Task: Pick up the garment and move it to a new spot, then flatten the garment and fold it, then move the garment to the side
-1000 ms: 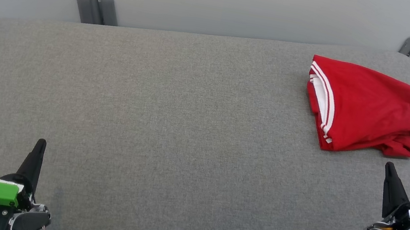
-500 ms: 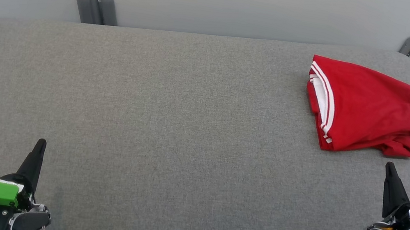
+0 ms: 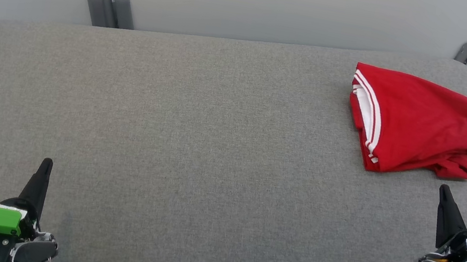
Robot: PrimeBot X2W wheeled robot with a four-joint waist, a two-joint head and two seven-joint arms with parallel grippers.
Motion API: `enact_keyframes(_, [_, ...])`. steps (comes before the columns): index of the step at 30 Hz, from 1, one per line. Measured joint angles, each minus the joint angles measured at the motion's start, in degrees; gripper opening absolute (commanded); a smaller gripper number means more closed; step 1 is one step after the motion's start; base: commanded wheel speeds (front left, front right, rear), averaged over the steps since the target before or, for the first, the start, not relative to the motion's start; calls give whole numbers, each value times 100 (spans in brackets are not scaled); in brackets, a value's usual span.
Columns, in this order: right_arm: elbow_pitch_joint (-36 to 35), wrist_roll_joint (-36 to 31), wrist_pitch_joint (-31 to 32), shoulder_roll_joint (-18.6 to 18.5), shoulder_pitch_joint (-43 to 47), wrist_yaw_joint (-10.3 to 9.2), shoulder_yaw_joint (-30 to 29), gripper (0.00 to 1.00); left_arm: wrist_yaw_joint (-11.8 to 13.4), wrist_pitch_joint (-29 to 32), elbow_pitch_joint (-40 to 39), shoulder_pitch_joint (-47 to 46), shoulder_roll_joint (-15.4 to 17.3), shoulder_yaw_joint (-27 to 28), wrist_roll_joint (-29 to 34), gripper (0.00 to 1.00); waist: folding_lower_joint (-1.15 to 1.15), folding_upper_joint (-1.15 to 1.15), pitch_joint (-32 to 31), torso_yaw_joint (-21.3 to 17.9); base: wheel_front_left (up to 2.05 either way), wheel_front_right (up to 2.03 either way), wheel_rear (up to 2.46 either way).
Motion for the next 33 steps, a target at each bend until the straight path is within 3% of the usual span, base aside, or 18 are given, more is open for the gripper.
enact_keyframes(33, [-3,-2,9,8,-1,0,-20,0,0,0,0,-1,-2,4,0,0,0,0,0,0,0,0,0])
